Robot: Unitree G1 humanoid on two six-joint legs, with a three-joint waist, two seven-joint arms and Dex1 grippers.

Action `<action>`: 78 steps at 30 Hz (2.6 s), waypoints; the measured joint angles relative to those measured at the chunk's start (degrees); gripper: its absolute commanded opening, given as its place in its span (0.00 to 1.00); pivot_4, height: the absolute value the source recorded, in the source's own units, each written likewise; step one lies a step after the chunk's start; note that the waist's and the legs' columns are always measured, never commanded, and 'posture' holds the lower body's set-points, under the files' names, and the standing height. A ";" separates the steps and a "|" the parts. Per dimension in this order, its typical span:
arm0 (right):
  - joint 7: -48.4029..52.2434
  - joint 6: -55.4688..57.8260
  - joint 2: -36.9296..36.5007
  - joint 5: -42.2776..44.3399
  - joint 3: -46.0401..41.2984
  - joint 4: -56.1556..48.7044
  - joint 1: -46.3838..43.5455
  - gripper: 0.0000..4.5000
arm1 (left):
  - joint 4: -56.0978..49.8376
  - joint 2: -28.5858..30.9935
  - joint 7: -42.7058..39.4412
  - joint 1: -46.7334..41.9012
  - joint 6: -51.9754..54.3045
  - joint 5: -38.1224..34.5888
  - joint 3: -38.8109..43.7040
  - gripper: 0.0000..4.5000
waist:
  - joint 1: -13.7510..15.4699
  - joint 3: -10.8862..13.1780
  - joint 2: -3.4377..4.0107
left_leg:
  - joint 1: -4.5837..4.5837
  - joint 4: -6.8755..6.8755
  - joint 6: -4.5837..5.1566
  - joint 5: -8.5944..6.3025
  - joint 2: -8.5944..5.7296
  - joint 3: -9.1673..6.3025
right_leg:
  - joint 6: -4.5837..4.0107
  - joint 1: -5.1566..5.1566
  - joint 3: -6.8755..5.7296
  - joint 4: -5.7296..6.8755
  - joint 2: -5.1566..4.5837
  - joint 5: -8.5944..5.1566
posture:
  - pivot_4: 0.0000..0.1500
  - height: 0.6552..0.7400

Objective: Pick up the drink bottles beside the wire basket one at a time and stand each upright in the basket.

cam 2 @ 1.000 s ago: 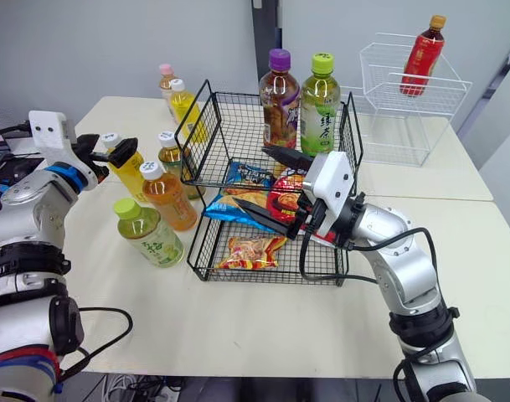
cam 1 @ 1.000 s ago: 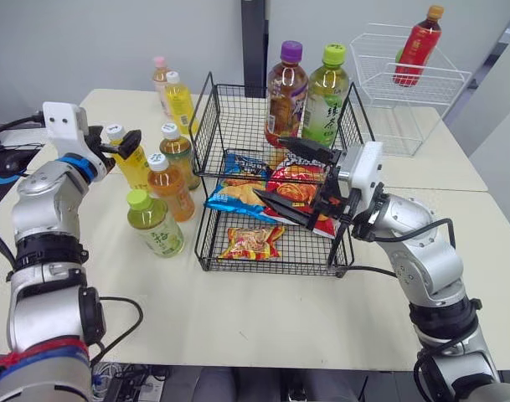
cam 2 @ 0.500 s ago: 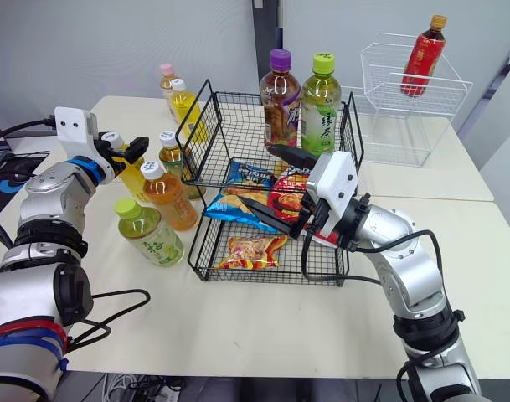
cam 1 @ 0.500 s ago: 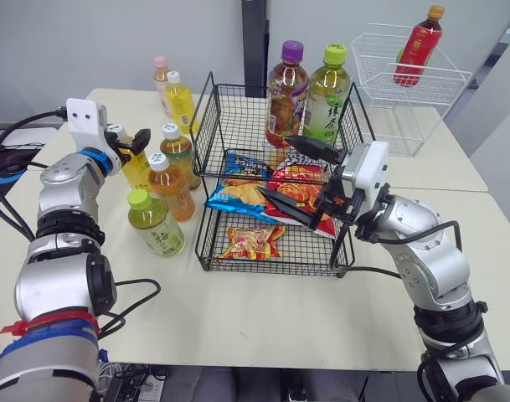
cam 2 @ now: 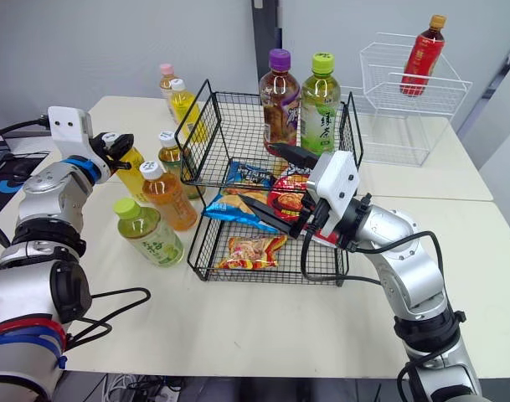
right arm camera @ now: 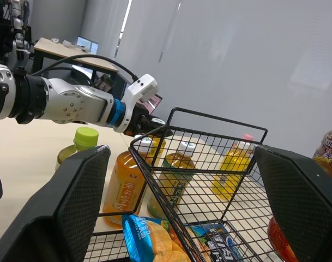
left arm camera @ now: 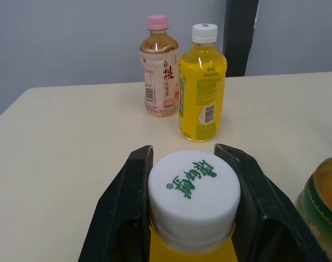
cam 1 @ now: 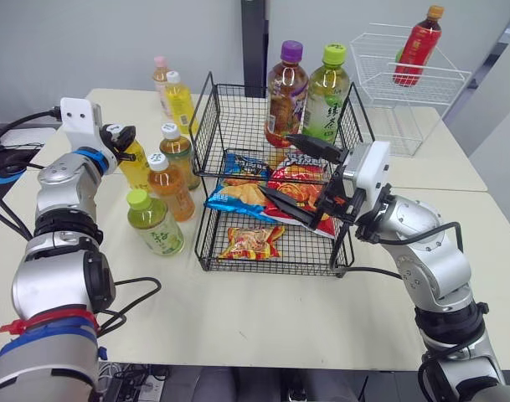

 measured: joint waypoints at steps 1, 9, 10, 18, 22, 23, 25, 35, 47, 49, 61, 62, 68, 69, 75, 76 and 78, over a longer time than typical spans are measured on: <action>-0.02 0.00 0.07 0.00 0.00 0.00 0.00 1.00 | -0.23 0.52 -0.78 0.45 0.03 -0.26 0.46 0.31 | -0.14 0.00 0.00 | -0.01 0.00 -0.08 0.04 0.00 0.00 | 0.00 -0.01 0.00 0.00 0.00 0.00 | 1.00 1.00; -0.72 -0.78 1.35 -0.02 -0.16 0.19 0.00 1.00 | -10.24 8.26 -7.81 0.14 6.59 -4.51 3.03 0.31 | -0.85 0.15 -0.33 | -0.53 0.11 -0.15 0.09 0.00 -0.05 | -0.24 -0.50 -0.03 0.08 0.00 0.14 | 1.00 1.00; -1.04 -1.15 1.39 -0.12 -0.31 0.39 0.00 1.00 | -12.28 9.17 -9.07 -1.13 8.81 -5.32 3.12 0.31 | -0.85 0.17 -0.38 | -0.56 0.12 -0.16 0.09 -0.01 -0.08 | -0.24 -0.50 -0.06 0.06 0.00 0.14 | 1.00 1.00; -2.66 -3.92 1.75 -2.25 -2.18 1.13 0.13 1.00 | -27.49 11.10 -17.59 -14.85 25.90 -10.33 0.53 0.31 | 0.18 0.20 -0.41 | -0.62 0.19 -0.15 0.10 -0.07 -0.17 | -0.22 -0.48 -0.10 0.08 -0.01 0.14 | 1.00 1.00; -3.82 -4.33 2.42 -2.53 -2.27 1.09 0.65 1.00 | -28.09 7.62 -19.51 -22.09 30.03 -10.61 -2.56 0.31 | 0.26 0.21 -0.40 | -0.59 0.20 -0.16 0.11 -0.07 -0.16 | -0.05 -0.48 -0.08 0.16 -0.01 0.04 | 1.00 1.00; -4.04 -4.37 2.49 -2.68 -2.28 1.01 0.85 1.00 | -28.19 6.67 -20.37 -23.35 30.72 -10.68 -3.42 0.31 | 0.25 0.22 -0.39 | -0.58 0.20 -0.16 0.11 -0.07 -0.14 | -0.06 -0.48 -0.06 0.18 -0.01 0.04 | 1.00 1.00; -4.74 -4.41 2.48 -3.05 -2.25 0.77 1.66 1.00 | -28.49 4.62 -21.86 -25.13 32.02 -10.70 -5.05 0.31 | 0.23 0.23 -0.36 | -0.57 0.20 -0.16 0.12 -0.07 -0.13 | -0.08 -0.49 -0.03 0.19 -0.01 0.05 | 1.00 1.00; -8.18 -3.50 2.52 -4.57 -2.29 -3.08 4.61 1.00 | -24.03 -2.30 -28.26 -26.69 30.63 -9.40 -10.16 0.31 | -1.14 0.39 -0.11 | -0.45 0.20 -0.26 0.18 -0.06 -0.05 | -0.12 -0.57 0.11 0.46 0.02 0.05 | 1.00 1.00; -10.13 -1.45 2.43 -5.13 -2.25 -5.45 5.86 1.00 | -20.69 -6.99 -29.81 -25.44 29.06 -6.48 -11.20 0.31 | -1.10 0.40 -0.09 | -0.45 0.23 -0.26 0.19 -0.08 -0.03 | -0.07 -0.57 0.15 0.49 0.02 0.02 | 1.00 1.00; -10.21 -1.25 2.43 -5.35 -2.24 -5.75 5.86 1.00 | -20.04 -7.39 -29.77 -24.15 27.15 -6.00 -11.23 0.31 | -1.14 0.40 -0.08 | -0.41 0.22 -0.26 0.19 -0.08 0.00 | -0.07 -0.57 0.18 0.51 0.02 0.01 | 1.00 1.00; -10.19 -1.05 2.44 -5.67 -2.20 -5.81 5.85 1.00 | -13.34 -10.58 -27.70 -23.02 19.09 -4.60 -10.14 0.31 | -1.06 0.39 -0.08 | -0.36 0.28 -0.25 0.20 -0.09 0.02 | -0.08 -0.49 0.19 0.55 0.02 0.02 | 1.00 1.00; -10.19 -1.04 2.44 -5.67 -2.20 -5.81 5.85 1.00 | -13.18 -10.81 -27.71 -23.14 18.79 -4.60 -10.14 0.31 | -1.06 0.39 -0.08 | -0.35 0.29 -0.25 0.20 -0.09 0.02 | -0.08 -0.49 0.20 0.55 0.02 0.02 | 1.00 1.00; -10.19 -0.97 2.45 -5.67 -2.20 -5.81 5.85 1.00 | -13.03 -11.74 -28.23 -23.31 19.89 -4.64 -10.21 0.73 | -1.13 0.39 -0.08 | -0.35 0.29 -0.25 0.20 -0.09 0.02 | -0.08 -0.50 0.20 0.55 0.03 0.03 | 1.00 1.00; -10.19 -0.95 2.45 -5.67 -2.20 -5.81 5.85 1.00 | -13.04 -11.72 -28.49 -23.31 20.11 -4.64 -10.21 0.80 | -1.13 0.39 -0.08 | -0.35 0.29 -0.25 0.20 -0.08 0.02 | -0.08 -0.50 0.20 0.55 0.03 0.03 | 1.00 1.00; -10.13 -0.92 2.56 -5.65 -2.17 -5.80 5.84 1.00 | -16.13 -9.34 -28.99 -22.98 23.27 -4.76 -10.11 1.00 | -1.20 0.39 -0.08 | -0.35 0.28 -0.25 0.20 -0.08 0.02 | -0.09 -0.50 0.21 0.55 0.03 0.03 | 1.00 1.00; -10.07 -0.92 2.57 -5.64 -2.17 -5.79 5.84 1.00 | -17.22 -8.56 -28.97 -22.81 24.09 -4.91 -9.79 1.00 | -1.21 0.39 -0.08 | -0.34 0.28 -0.26 0.20 -0.08 0.02 | -0.10 -0.50 0.22 0.55 0.03 0.04 | 1.00 1.00; -9.78 -0.94 2.83 -5.56 -1.96 -5.69 5.75 1.00 | -21.82 -6.27 -28.82 -20.95 26.81 -6.08 -8.62 1.00 | -1.31 0.39 -0.07 | -0.28 0.26 -0.26 0.20 -0.08 0.05 | -0.10 -0.49 0.27 0.57 0.03 0.03 | 1.00 1.00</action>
